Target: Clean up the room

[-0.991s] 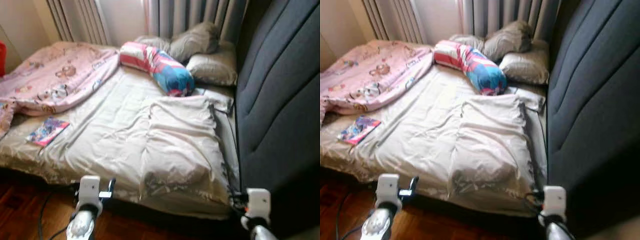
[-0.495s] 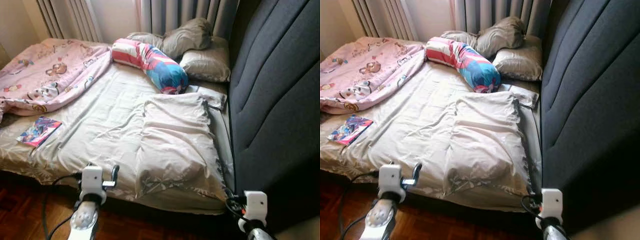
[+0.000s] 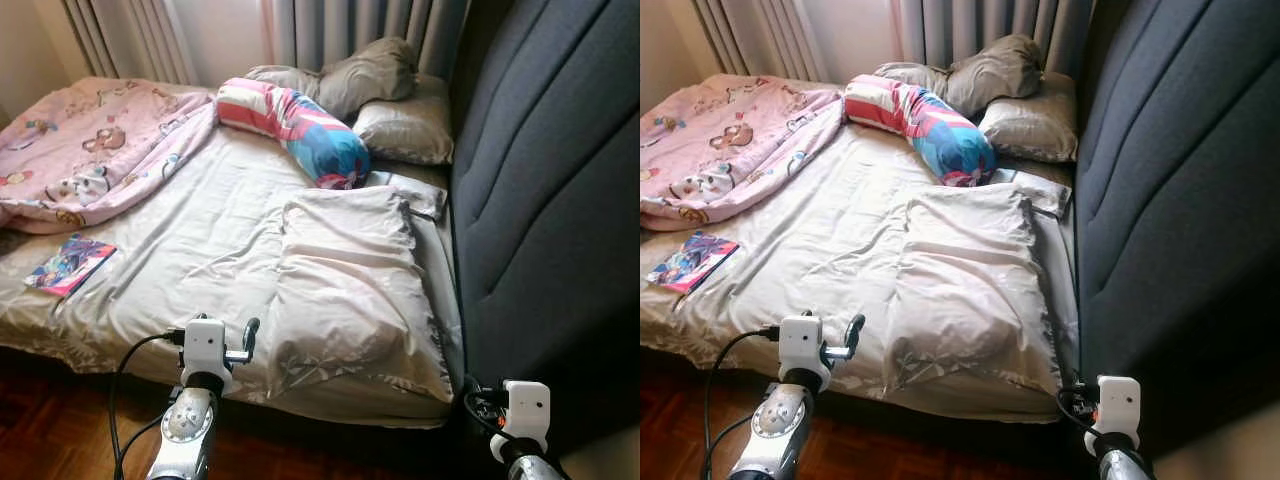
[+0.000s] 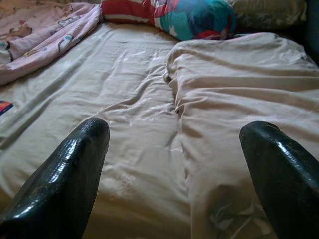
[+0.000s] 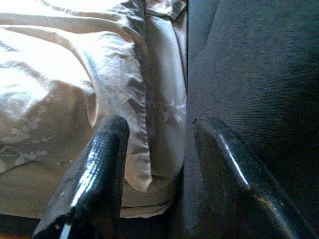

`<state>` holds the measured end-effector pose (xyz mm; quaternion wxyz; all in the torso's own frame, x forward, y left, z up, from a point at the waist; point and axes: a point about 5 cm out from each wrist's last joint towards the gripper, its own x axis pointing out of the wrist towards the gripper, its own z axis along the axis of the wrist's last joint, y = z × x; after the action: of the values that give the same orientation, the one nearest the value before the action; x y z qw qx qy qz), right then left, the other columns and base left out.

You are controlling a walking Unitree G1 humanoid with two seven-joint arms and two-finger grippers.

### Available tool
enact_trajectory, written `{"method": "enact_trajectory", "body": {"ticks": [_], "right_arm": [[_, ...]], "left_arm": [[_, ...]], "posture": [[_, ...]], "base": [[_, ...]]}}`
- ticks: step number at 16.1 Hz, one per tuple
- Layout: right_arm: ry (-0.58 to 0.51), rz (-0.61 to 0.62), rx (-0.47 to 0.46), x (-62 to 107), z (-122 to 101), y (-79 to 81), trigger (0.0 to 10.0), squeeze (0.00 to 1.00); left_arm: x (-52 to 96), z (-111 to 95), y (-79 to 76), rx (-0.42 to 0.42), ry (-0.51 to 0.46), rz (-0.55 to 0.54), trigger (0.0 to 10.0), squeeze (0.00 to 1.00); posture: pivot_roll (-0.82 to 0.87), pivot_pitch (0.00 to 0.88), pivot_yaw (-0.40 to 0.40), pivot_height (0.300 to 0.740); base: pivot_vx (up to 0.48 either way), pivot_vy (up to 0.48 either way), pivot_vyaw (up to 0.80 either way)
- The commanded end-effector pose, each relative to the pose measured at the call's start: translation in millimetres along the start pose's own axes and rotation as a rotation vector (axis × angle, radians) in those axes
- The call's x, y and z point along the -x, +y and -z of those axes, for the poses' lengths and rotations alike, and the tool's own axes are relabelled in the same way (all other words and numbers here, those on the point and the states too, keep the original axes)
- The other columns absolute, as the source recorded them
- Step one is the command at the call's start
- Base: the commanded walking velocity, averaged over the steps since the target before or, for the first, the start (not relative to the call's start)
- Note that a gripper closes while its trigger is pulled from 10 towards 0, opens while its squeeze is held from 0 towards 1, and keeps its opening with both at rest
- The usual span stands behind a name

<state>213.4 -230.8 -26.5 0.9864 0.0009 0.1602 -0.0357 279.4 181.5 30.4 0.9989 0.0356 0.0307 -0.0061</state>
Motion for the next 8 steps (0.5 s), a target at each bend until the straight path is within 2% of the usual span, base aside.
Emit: {"method": "enact_trajectory", "body": {"ticks": [1,4,7,8], "right_arm": [[0.015,0.021,-0.006,0.5,1.7,-1.7,10.0,0.00],[0.007,0.031,-0.025,-1.1,0.8,1.9,10.0,0.00],[0.009,0.080,-0.057,-2.0,2.4,4.5,10.0,0.00],[-0.005,0.103,-0.074,-2.9,0.6,4.9,10.0,0.00]], "left_arm": [[2.7,2.4,-0.1,-0.004,0.012,0.011,10.0,0.00],[1.4,-1.9,5.3,-0.014,-0.002,0.015,10.0,0.00],[2.4,1.9,6.9,0.015,0.026,0.016,10.0,0.00],[2.1,1.6,6.4,0.009,0.030,0.033,10.0,0.00]], "posture": [[-0.02,0.026,-0.026,0.740],[-0.02,0.056,-0.015,0.740],[-0.04,0.059,0.043,0.740],[-0.04,0.059,0.057,0.740]], "base": [[0.000,0.000,0.00],[0.000,0.000,0.00],[0.000,0.000,0.00],[0.000,0.292,0.00]]}}
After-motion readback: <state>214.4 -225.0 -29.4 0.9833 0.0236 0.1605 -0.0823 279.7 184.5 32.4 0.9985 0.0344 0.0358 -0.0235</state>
